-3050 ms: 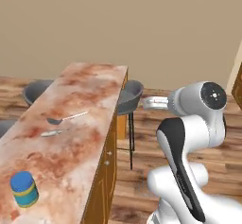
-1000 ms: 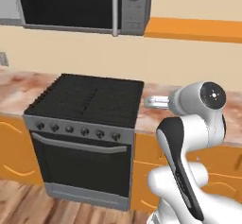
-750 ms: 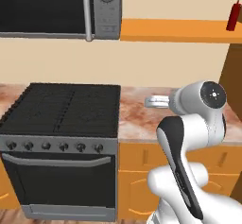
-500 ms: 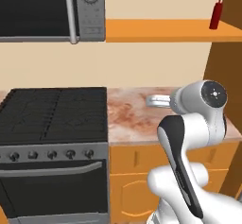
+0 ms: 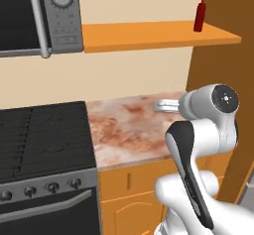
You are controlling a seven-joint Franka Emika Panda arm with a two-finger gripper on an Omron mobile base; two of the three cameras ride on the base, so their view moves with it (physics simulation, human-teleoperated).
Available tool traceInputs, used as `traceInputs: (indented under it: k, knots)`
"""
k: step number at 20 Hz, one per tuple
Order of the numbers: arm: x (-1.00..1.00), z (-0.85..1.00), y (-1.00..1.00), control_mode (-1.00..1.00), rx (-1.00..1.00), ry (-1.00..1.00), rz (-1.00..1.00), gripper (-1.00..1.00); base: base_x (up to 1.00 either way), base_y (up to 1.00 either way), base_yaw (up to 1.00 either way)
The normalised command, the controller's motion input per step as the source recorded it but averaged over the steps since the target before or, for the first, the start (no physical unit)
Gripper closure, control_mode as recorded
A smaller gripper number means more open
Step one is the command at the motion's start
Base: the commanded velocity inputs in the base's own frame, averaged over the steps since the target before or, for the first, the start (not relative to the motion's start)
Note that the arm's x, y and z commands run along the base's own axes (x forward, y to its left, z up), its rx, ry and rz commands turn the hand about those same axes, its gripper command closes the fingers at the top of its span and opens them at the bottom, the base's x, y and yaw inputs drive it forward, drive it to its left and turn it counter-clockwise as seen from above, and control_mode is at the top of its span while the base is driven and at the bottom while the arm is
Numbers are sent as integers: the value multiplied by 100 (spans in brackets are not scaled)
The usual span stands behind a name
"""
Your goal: Move the mayonnaise and ketchup from the cabinet to the dining counter.
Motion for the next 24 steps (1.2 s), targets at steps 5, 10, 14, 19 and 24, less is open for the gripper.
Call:
traceInputs:
  k: [5,10,14,19,24]
  knots:
    - [0,0,0,100,0,0,0,-100,63,-4,-16]
    - [0,0,0,100,0,0,0,-100,36,0,0]
    - [0,0,0,100,0,0,0,-100,34,-1,0]
    - [0,0,0,100,0,0,0,-100,51,-9,0]
    - [0,0,0,100,0,0,0,-100,27,-44,0]
